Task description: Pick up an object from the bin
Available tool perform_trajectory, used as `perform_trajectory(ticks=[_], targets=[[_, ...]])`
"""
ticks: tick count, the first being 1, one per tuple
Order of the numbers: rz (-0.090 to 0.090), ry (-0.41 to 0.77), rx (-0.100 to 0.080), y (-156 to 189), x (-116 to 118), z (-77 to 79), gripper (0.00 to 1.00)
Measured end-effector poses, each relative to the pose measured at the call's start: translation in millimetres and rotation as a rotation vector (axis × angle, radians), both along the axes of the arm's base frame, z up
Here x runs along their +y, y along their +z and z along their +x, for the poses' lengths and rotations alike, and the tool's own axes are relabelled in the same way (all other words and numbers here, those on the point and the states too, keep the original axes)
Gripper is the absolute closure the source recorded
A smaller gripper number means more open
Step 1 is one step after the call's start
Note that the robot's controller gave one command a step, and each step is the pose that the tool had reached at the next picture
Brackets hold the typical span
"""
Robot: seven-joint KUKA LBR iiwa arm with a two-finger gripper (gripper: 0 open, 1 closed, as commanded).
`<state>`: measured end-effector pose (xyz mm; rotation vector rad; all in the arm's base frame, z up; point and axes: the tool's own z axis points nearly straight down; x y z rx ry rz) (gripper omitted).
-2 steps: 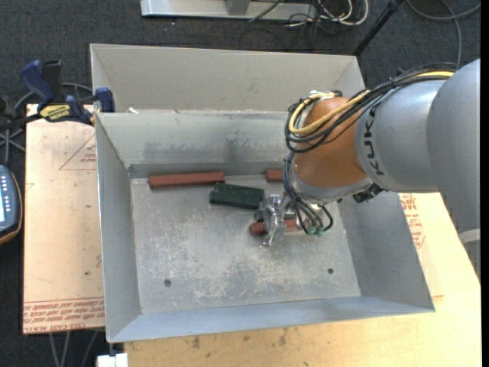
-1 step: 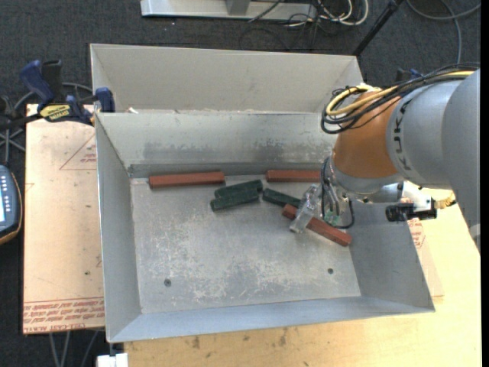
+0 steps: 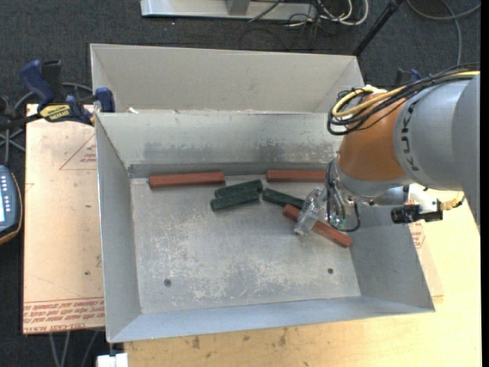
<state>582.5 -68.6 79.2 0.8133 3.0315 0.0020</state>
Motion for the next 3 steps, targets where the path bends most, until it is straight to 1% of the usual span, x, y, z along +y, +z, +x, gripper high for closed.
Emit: perform_trajectory(ticks=[1,2,3], targets=[[-0.001,0.033,0.002,-6,-48,-38.8,1.0],[0.001,-0.074,0.001,-8,-49,-34.3,1.0],[0.0,-0.289,-0.002,36,-54,-21.6,1.0]])
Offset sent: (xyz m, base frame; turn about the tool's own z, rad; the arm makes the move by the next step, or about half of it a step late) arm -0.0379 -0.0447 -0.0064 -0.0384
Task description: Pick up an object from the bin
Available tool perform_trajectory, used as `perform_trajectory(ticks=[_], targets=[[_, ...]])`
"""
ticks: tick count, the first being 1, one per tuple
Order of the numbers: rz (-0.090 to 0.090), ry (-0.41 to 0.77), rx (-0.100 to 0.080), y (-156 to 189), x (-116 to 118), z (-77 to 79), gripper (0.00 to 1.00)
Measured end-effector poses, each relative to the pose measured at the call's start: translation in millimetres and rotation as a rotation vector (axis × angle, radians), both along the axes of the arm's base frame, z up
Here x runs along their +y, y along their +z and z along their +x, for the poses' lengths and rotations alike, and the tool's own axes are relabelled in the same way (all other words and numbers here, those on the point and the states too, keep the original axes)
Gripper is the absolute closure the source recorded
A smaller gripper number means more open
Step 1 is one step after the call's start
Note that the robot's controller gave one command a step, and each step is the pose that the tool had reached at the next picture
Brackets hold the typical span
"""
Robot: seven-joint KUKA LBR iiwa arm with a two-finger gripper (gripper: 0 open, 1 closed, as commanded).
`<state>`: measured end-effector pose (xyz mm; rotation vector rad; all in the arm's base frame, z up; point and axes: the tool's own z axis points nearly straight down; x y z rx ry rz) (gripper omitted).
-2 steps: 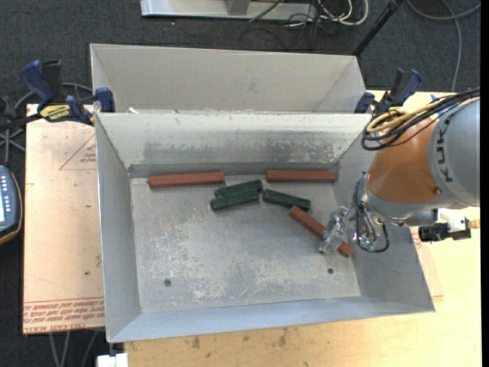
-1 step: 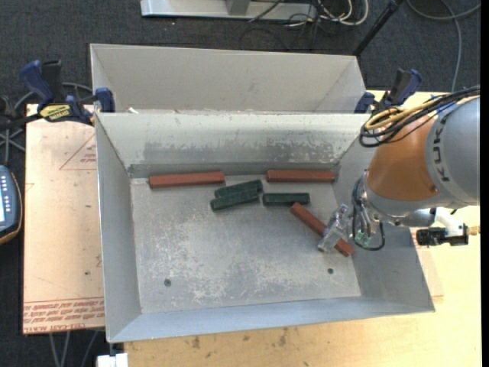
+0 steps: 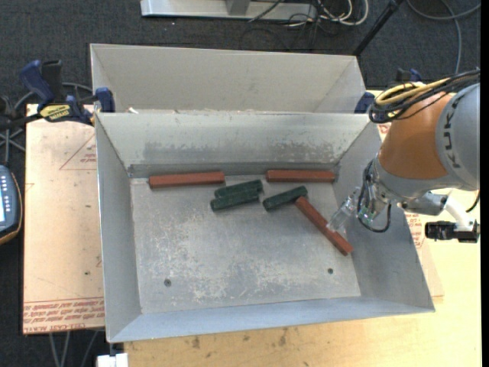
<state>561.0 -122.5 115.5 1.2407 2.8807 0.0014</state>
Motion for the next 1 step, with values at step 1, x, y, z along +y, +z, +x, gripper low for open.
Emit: perform_trajectory(ticks=[1], targets=[[0.001,0.001,0.003,-1.3,0.4,-0.9,0.0]])
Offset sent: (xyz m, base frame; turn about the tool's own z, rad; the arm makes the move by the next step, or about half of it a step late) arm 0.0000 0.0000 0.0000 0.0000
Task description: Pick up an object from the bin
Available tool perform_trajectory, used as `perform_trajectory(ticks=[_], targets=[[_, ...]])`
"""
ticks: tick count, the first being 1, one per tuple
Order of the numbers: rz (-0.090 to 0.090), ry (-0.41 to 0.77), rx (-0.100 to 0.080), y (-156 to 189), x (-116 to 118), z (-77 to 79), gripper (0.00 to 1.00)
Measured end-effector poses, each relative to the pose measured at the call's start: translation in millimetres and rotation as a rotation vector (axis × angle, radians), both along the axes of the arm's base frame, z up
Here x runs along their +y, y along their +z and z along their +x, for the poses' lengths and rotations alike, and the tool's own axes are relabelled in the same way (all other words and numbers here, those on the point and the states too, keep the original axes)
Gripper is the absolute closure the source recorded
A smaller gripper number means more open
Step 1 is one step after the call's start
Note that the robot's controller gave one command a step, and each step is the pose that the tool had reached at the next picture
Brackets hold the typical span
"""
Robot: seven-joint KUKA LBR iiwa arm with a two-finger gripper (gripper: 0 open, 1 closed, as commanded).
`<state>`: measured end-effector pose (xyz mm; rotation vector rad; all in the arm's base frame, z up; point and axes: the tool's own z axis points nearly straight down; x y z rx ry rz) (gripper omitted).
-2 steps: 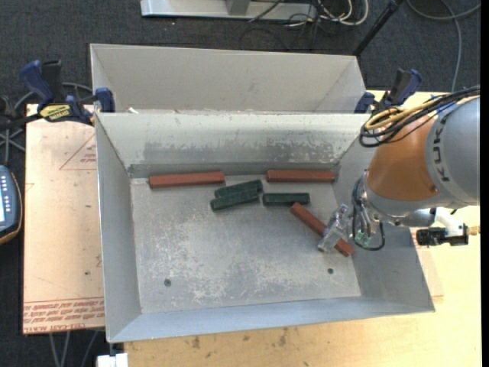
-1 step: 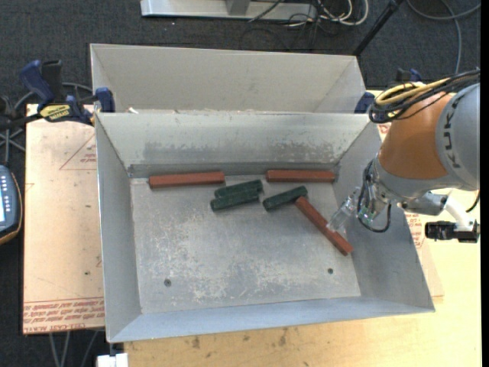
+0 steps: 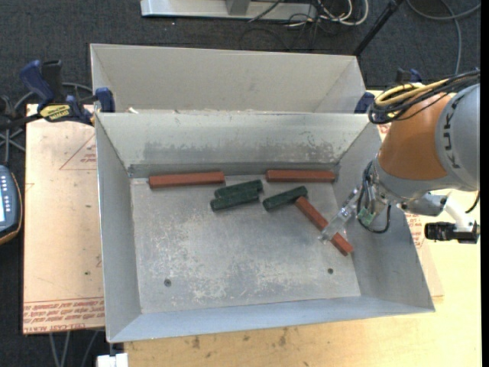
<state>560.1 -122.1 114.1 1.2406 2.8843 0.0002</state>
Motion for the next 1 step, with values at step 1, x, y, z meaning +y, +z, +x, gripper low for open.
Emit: perform_trajectory(ticks=[1], targets=[[0.003,-0.183,0.002,-45.7,36.3,22.4,0.0]])
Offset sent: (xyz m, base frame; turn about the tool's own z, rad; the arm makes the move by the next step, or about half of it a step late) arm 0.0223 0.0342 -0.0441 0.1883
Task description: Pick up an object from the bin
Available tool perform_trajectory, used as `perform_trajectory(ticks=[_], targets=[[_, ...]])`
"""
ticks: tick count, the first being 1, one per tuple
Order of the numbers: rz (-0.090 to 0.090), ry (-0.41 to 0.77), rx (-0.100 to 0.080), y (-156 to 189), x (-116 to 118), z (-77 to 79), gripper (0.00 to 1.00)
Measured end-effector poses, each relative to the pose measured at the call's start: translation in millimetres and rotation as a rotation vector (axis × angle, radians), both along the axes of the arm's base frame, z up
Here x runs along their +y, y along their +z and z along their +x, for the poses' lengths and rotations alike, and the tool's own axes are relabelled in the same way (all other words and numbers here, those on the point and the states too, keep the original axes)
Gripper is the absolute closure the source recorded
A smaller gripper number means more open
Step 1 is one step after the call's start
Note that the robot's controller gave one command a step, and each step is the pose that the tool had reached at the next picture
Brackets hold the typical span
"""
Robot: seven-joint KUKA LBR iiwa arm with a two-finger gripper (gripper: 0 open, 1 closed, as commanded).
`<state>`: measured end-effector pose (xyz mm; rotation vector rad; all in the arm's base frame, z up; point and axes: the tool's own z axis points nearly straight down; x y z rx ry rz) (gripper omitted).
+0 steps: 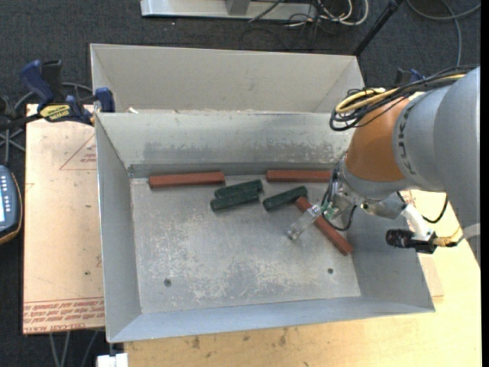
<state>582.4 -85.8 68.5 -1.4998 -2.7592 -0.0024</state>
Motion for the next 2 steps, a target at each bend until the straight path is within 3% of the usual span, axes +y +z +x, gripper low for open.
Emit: perform_trajectory(ticks=[1,2], targets=[[-0.002,-0.001,-0.002,2,-1,0.8,1.0],[-0.004,0.082,-0.01,133,-18,-0.6,1.0]])
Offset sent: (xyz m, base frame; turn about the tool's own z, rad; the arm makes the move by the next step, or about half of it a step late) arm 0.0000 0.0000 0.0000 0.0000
